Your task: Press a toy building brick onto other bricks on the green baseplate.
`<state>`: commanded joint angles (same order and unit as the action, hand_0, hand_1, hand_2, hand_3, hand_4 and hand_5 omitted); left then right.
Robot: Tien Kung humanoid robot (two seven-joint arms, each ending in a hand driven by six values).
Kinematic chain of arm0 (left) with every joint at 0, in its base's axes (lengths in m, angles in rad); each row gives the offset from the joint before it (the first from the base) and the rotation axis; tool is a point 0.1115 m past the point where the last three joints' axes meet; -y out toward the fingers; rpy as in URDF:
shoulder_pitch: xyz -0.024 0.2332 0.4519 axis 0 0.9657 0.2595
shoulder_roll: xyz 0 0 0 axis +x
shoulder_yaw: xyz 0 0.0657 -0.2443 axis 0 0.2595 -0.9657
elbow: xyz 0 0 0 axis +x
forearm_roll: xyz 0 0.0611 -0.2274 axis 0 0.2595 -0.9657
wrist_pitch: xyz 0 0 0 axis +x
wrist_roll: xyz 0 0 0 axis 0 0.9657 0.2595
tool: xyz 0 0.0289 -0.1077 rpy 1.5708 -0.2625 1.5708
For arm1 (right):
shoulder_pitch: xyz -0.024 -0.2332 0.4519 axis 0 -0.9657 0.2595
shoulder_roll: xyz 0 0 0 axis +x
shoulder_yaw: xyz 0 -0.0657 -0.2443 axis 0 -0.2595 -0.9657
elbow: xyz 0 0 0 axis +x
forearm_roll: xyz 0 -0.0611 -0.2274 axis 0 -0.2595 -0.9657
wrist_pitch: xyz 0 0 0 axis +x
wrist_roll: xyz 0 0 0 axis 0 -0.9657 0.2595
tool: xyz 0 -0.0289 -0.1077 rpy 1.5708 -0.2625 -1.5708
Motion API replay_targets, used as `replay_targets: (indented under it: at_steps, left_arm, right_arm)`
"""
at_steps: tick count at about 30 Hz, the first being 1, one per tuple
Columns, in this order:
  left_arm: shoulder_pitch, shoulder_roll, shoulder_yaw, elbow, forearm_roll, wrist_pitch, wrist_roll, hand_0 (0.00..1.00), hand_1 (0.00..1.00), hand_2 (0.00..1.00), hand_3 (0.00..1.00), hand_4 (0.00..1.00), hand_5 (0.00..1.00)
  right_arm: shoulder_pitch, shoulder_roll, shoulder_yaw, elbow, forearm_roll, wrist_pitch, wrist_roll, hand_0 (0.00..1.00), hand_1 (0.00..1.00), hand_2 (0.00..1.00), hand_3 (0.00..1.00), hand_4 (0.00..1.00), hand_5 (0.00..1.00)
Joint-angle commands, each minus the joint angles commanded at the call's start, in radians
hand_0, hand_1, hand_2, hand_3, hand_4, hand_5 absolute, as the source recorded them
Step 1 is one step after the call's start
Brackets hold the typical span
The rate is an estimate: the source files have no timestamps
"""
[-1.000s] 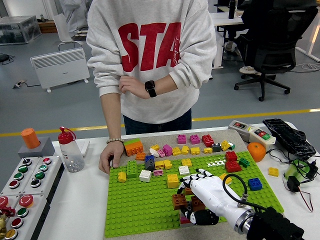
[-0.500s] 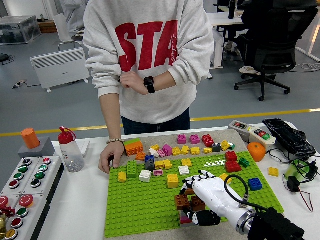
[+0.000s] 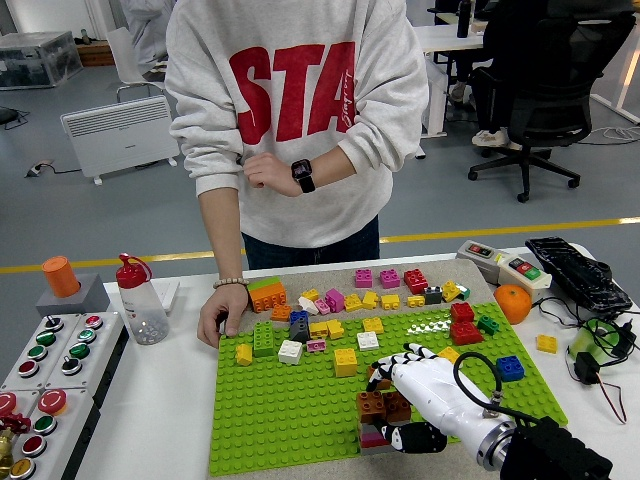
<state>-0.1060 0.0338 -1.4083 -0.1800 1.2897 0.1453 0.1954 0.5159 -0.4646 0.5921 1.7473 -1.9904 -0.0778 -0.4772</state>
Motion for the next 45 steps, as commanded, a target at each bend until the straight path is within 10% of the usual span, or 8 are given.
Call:
replay_targets:
  at_steps: [45]
  left_arm:
    - [-0.004,0.000,0.003,0.000,-0.003,0.000,-0.002,0.658,0.681,0.703,0.575,0.294,0.998]
  right_arm:
    - [0.001,0.009,0.002,-0.040,0.000,-0.003,0.004,0.998,0.891,0.860,0.528,0.509,0.251]
